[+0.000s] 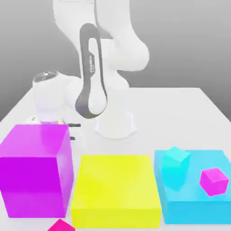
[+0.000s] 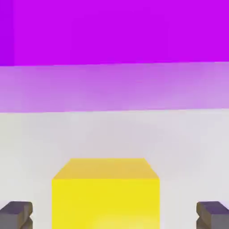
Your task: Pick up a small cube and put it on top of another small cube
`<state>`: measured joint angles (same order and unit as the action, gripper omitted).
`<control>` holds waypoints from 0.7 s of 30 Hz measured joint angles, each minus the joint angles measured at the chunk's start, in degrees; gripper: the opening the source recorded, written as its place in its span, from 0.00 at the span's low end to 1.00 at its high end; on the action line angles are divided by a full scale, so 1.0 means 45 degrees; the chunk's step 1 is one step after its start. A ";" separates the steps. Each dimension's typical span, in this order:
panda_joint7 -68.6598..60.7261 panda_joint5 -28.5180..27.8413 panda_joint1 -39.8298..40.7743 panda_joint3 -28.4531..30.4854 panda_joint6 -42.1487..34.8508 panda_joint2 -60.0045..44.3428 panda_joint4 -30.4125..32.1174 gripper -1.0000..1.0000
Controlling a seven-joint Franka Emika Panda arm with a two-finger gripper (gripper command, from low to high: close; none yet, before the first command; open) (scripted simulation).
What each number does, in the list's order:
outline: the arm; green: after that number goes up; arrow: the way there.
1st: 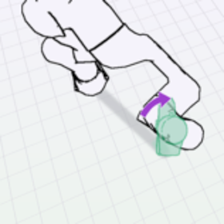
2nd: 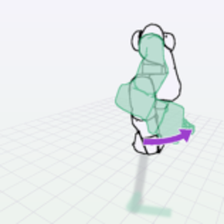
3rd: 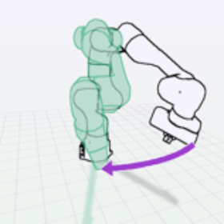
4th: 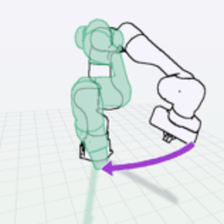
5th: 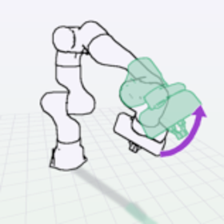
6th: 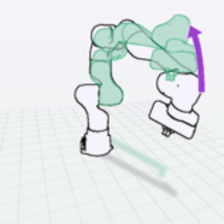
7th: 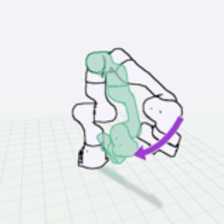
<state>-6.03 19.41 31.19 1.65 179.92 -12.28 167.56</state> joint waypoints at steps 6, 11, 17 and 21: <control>-0.0029 -0.0010 0.0490 -0.0463 0.0187 -0.0242 -0.0028 0.00; 0.0491 -0.0557 -0.0773 0.0878 -0.0437 0.0508 0.0093 0.00; 0.3253 -0.4420 -0.1816 0.3043 -0.2009 0.2523 0.0520 0.00; 0.3959 -0.5647 -0.1248 0.3047 -0.2937 0.3766 0.0571 0.00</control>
<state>11.78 -6.00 25.57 15.36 166.70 4.67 170.13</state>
